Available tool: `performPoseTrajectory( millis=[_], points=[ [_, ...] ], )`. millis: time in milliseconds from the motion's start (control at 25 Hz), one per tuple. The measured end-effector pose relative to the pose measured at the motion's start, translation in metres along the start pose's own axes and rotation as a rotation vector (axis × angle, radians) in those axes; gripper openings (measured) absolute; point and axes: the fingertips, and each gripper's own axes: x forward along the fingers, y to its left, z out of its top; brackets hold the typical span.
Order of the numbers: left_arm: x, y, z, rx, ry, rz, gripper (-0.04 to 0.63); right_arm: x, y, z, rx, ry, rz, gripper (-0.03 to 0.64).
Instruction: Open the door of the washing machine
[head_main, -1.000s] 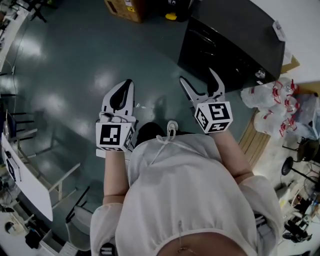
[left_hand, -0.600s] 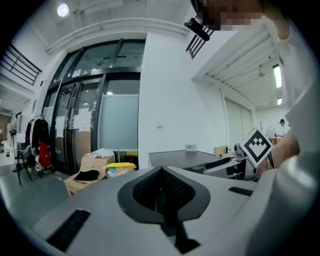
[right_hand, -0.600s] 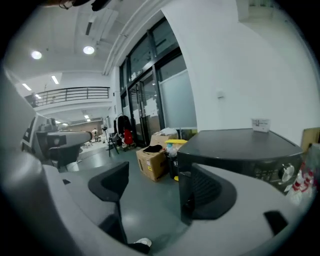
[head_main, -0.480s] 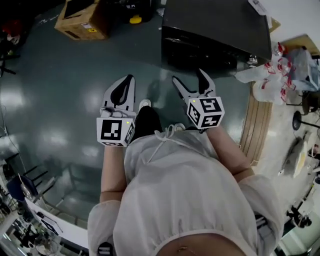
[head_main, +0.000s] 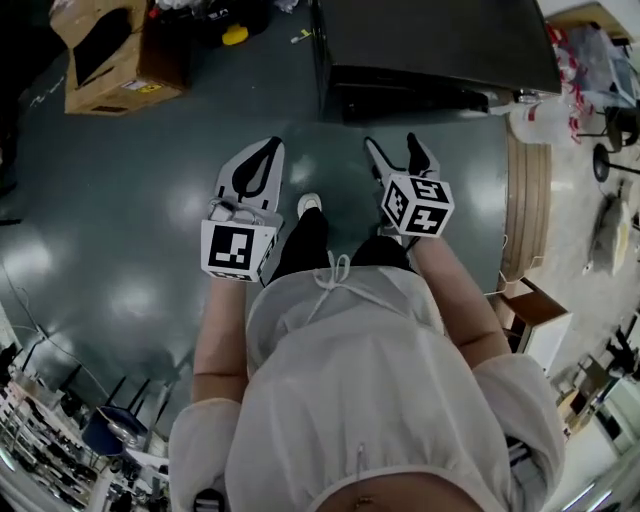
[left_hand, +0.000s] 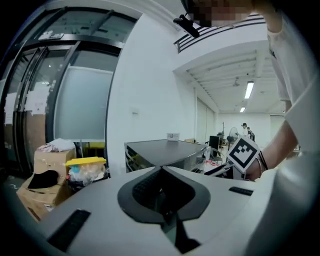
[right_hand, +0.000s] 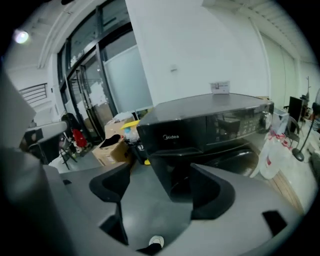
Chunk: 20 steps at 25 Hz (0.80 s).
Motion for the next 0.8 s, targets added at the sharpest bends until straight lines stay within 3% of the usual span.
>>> performPoseTrajectory(
  millis=[200,360,800],
  points=[
    [0.046,0.020,-0.045,-0.019,0.129,-0.102,0.021,0.062,-0.028,-0.033,0.074,0.076,-0.118,0.362],
    [0.074,0.028,-0.071,-0.032,0.146,-0.160,0.021,0.099,-0.047,-0.063,0.112,0.140,-0.180,0.354],
    [0.117,0.045,-0.145,-0.041,0.223,-0.198,0.021,0.181,-0.091,-0.114,0.313,0.220,-0.349,0.321]
  ],
)
